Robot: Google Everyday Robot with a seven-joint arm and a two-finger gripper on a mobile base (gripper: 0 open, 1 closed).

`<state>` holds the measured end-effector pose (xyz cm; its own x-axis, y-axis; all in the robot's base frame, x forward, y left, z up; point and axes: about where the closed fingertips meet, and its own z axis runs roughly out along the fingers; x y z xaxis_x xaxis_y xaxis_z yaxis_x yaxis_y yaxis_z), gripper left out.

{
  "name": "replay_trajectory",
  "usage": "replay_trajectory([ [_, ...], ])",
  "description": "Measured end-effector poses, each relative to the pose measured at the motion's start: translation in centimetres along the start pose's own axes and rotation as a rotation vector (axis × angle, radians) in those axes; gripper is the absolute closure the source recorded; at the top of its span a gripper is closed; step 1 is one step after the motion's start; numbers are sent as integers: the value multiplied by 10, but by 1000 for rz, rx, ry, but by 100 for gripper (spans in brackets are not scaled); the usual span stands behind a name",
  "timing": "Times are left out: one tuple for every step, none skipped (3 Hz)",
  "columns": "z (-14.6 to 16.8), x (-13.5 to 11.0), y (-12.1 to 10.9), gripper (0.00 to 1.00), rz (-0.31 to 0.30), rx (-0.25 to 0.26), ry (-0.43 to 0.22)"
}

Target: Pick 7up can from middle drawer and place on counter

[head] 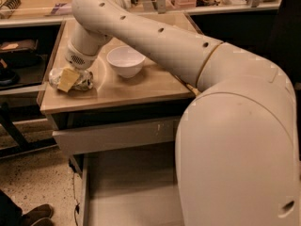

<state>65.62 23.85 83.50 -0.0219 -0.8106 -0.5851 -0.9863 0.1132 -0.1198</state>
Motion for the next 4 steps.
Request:
replay_trajectory([
  [1,-1,0,81,-1,-1,-1],
  [1,-1,0,58,-1,-1,-1],
  [1,-1,0,35,-1,-1,-1],
  [1,-1,0,12,-1,-1,-1],
])
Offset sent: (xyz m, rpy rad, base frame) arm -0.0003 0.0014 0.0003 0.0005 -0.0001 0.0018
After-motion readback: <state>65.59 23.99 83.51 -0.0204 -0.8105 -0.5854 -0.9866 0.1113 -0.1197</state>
